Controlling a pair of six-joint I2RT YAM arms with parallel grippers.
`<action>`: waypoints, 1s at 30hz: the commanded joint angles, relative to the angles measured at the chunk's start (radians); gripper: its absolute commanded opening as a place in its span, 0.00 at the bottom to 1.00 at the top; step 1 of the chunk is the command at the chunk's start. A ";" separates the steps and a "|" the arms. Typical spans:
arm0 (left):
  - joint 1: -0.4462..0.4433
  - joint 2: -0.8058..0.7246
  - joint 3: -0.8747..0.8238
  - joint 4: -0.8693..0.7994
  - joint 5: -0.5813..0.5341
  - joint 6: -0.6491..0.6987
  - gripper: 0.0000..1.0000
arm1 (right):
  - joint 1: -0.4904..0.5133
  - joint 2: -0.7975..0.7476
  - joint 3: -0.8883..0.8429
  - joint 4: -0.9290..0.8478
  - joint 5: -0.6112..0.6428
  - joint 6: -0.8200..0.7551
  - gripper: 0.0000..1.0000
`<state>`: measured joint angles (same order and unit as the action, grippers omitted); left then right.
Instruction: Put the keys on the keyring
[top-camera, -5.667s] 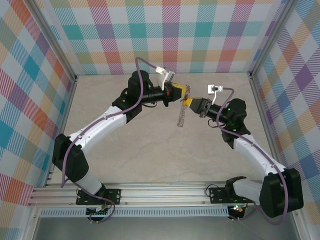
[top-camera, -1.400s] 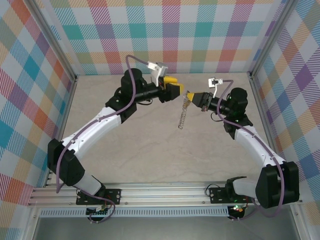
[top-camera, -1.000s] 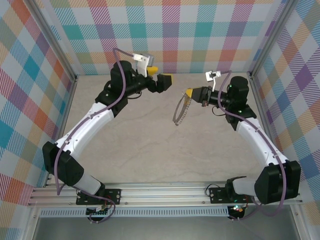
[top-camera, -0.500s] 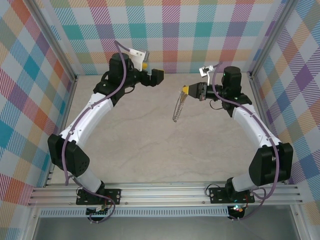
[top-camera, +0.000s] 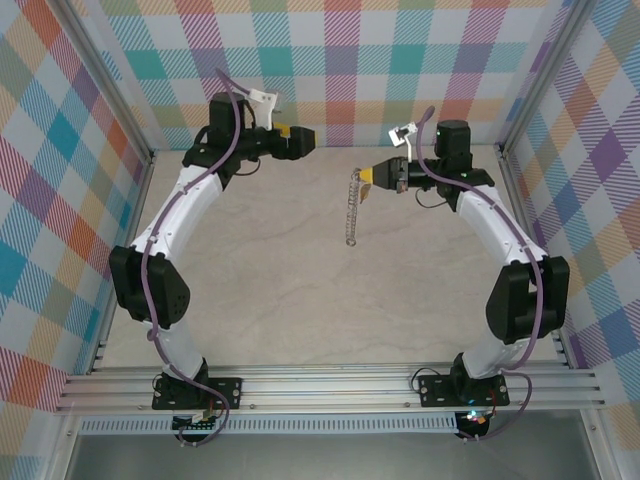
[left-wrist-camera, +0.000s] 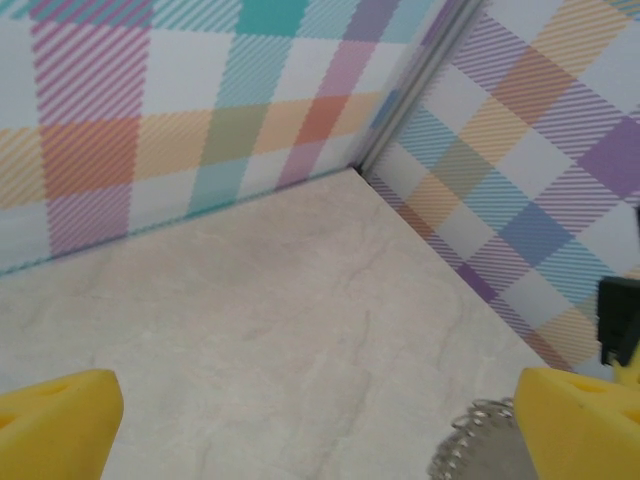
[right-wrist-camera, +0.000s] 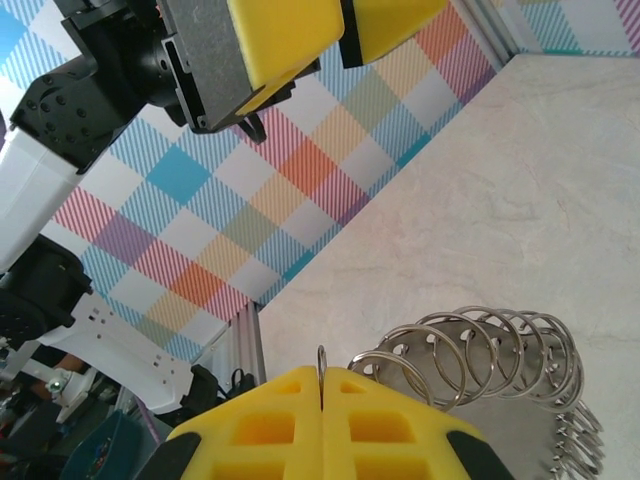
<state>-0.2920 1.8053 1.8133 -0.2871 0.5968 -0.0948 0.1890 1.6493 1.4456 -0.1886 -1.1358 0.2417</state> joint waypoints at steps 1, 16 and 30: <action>-0.001 0.004 0.043 -0.032 0.111 -0.019 1.00 | -0.006 0.030 0.057 0.020 -0.092 -0.028 0.00; -0.018 0.060 0.074 -0.235 0.402 0.090 0.71 | 0.008 0.146 0.066 0.166 -0.201 0.047 0.00; -0.063 0.160 0.164 -0.352 0.492 0.168 0.46 | 0.052 0.175 0.055 0.191 -0.225 0.045 0.00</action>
<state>-0.3408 1.9598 1.9373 -0.6075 1.0405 0.0467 0.2317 1.8210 1.5101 -0.0418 -1.3079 0.2916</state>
